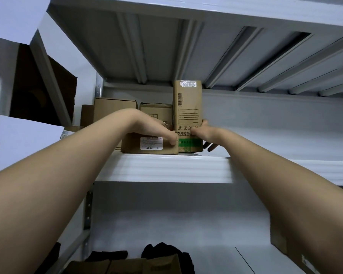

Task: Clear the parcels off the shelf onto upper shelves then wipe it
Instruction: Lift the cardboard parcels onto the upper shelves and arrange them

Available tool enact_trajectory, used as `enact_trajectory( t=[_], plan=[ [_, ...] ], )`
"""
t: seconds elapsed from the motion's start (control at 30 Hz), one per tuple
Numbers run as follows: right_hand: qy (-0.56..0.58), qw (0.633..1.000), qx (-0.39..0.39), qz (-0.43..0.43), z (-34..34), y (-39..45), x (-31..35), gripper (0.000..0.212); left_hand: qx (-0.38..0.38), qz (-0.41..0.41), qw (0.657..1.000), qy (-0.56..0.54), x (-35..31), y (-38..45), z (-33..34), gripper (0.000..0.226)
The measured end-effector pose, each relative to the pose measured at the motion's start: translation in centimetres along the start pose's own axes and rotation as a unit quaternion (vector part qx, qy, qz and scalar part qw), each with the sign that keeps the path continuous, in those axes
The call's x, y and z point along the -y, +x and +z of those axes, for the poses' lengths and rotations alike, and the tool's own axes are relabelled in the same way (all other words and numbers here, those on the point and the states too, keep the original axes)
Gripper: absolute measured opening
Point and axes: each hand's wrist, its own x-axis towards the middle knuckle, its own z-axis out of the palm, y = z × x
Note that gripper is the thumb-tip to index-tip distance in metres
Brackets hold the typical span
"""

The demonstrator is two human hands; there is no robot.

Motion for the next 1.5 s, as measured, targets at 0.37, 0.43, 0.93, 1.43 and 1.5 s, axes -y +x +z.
enact_trajectory(
  t=[0.37,0.43,0.93,1.43,1.5],
  plan=[
    [-0.117,0.992,-0.032,0.02,0.4,1.8,0.2,0.041,-0.015,0.004,0.999,-0.028,0.3,0.3,0.5,0.061],
    [-0.159,0.986,-0.027,0.03,0.4,2.0,0.3,0.035,-0.016,0.005,0.999,-0.031,0.3,0.5,0.6,0.06],
    [-0.029,0.997,0.031,0.057,0.1,1.8,0.0,0.043,-0.022,0.011,0.999,-0.037,0.5,1.3,0.7,0.064],
    [-0.228,0.967,0.114,0.011,0.5,0.6,0.2,0.049,-0.008,0.021,0.999,-0.023,0.5,1.0,0.8,0.09],
    [-0.265,0.957,0.119,-0.001,0.6,0.1,0.6,0.046,-0.003,0.022,1.0,-0.018,0.5,0.9,0.8,0.089]
  ],
)
